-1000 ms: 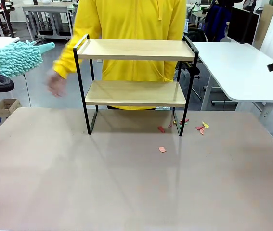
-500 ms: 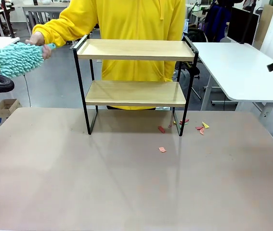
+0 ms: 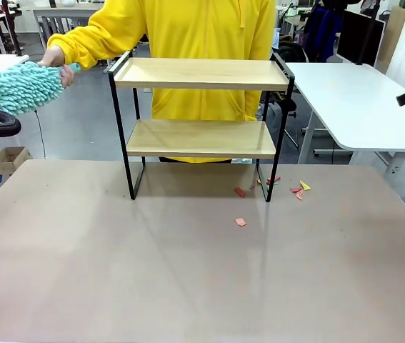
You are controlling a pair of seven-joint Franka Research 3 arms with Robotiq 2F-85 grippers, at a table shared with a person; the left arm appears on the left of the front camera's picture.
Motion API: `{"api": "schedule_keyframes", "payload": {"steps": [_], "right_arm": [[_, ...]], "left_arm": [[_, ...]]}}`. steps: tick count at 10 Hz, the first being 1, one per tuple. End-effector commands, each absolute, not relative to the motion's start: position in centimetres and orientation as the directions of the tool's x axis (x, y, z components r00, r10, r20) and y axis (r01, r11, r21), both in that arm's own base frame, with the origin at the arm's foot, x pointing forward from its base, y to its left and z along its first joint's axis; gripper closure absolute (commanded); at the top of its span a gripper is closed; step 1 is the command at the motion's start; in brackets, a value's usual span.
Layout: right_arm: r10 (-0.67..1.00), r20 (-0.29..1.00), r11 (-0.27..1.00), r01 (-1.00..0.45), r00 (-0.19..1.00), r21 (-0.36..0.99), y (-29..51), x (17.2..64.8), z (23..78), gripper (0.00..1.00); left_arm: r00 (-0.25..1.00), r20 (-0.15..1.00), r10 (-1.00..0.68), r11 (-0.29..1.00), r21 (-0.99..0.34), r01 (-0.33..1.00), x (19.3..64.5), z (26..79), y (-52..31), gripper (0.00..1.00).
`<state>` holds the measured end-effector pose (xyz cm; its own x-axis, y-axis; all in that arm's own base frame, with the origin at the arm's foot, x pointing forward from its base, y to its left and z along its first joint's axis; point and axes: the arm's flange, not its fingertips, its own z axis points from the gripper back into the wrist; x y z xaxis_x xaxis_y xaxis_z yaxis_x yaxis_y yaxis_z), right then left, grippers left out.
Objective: Clean the shelf.
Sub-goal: Hand the Duster back to the human.
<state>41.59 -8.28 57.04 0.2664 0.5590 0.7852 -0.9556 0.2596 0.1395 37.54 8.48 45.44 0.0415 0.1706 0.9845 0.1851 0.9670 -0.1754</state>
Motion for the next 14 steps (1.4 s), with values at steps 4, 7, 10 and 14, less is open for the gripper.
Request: {"api": "schedule_keyframes", "payload": {"steps": [4, 7, 10, 14], "right_arm": [[0.573, 0.780, 0.249, -0.960, 0.252, 0.128, -8.4, 41.5, 57.2, 0.00], [0.573, 0.780, 0.249, -0.960, 0.252, 0.128, -8.4, 41.5, 57.2, 0.00], [0.573, 0.780, 0.249, -0.960, 0.252, 0.128, -8.4, 41.5, 57.2, 0.00], [0.573, 0.780, 0.249, -0.960, 0.252, 0.128, -8.4, 41.5, 57.2, 0.00]], "left_arm": [[0.063, 0.974, 0.217, 0.951, -0.226, 0.210, 36.0, 47.1, 9.1, 0.00], [0.076, 0.942, 0.326, 0.926, -0.334, 0.173, 34.1, 50.9, 11.0, 0.00], [0.024, 0.866, 0.499, 0.859, -0.498, 0.120, 32.6, 55.3, 15.4, 0.00], [-0.083, 0.777, 0.624, 0.781, -0.621, 0.065, 31.5, 58.2, 21.7, 0.00]]}}
